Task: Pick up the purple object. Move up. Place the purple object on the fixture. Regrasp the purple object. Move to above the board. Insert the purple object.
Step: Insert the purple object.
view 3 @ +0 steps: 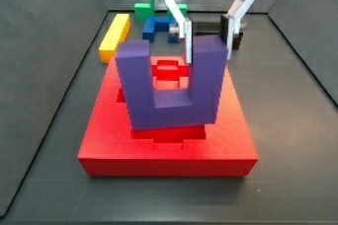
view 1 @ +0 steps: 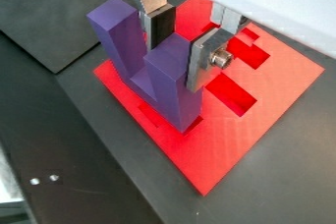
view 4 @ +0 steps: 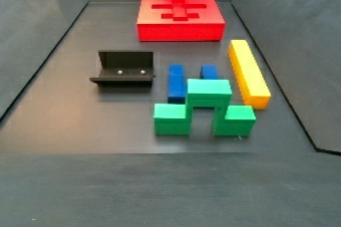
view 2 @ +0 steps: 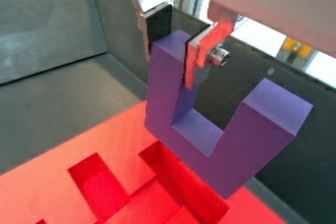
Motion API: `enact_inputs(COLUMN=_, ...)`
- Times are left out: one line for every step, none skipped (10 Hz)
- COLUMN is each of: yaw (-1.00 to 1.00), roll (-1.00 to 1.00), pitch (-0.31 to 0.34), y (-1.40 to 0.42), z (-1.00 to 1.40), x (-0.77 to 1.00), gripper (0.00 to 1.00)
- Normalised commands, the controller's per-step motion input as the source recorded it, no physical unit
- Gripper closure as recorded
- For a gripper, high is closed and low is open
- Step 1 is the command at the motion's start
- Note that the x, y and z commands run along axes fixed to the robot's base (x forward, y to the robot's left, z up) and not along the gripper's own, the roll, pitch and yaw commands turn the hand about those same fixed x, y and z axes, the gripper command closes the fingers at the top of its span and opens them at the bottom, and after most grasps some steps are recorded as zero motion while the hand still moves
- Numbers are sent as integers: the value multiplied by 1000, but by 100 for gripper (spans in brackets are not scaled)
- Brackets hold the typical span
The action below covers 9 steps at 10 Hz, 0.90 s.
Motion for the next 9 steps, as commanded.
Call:
enact_inputs(yaw=-306, roll=300, pitch=11, y=0, z=-169, x=0, gripper=100)
enact_inputs(yaw=-297, roll=314, pitch=33, y=0, z=-137, x=0, gripper=100)
enact_inputs(yaw=-254, roll=286, pitch=33, y=-117, z=-151, x=9, gripper=100)
enact_inputs(yaw=-100, roll=174, pitch=21, y=-137, z=-74, x=63, gripper=100)
enact_inputs(yaw=0, roll=113, pitch=24, y=-109, z=-83, x=126, gripper=100)
enact_inputs(yaw=111, roll=71, pitch=47, y=-154, z=-69, x=286, gripper=100)
enact_inputs(yaw=203, roll=94, pitch=36, y=-97, z=-106, x=249, gripper=100)
enact_inputs(yaw=297, roll=123, pitch=49, y=-46, z=-66, x=246, gripper=100)
enact_inputs(yaw=509, roll=77, pitch=56, y=0, z=0, x=254, gripper=100)
